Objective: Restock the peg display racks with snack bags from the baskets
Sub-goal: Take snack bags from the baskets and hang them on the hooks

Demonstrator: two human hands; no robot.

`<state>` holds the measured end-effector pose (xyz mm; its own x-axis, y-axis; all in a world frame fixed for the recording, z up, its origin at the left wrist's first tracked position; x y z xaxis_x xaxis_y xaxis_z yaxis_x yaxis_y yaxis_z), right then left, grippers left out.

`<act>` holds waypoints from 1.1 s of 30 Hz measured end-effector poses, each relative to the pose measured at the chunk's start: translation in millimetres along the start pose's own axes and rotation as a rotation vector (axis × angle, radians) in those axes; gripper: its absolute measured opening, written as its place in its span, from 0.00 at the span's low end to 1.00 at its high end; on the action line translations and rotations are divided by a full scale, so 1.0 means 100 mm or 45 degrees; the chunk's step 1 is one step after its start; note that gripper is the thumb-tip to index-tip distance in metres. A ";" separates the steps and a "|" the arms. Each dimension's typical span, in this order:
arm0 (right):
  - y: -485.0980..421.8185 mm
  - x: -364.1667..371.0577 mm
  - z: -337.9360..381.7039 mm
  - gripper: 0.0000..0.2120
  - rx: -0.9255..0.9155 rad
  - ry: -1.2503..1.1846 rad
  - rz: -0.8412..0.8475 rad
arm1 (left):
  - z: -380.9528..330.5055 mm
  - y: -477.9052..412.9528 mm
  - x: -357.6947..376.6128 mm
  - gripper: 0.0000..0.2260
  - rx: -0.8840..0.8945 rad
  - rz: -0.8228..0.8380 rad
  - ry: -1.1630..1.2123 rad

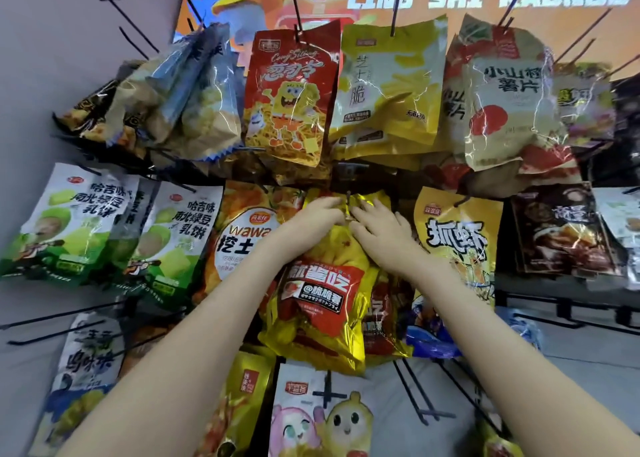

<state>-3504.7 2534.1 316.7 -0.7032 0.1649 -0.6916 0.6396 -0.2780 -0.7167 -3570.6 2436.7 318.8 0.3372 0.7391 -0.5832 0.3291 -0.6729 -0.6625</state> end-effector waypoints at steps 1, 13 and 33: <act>0.04 -0.01 0.03 0.22 -0.006 -0.013 -0.027 | 0.04 -0.01 -0.01 0.19 0.028 -0.015 -0.008; 0.29 -0.17 0.14 0.20 -0.049 -0.104 -0.249 | -0.01 0.16 -0.01 0.22 0.136 -0.161 -0.324; 1.46 -0.22 -0.02 0.17 -0.226 -0.392 -0.533 | -0.64 1.31 0.66 0.18 0.300 -0.578 -0.659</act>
<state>-3395.5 2492.4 227.0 -0.9501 -0.0653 -0.3051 0.3097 -0.0795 -0.9475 -3448.8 2394.9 223.4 -0.2674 0.9032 -0.3357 0.1190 -0.3148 -0.9417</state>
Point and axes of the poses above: each hand's wrist, its own y-axis away from the middle knuckle, its own x-axis out of the palm, z = x × y, the point moved 6 cm from there along -y, towards the middle knuckle, and after that the axes turned 5 degrees about x, right-handed, at the moved point
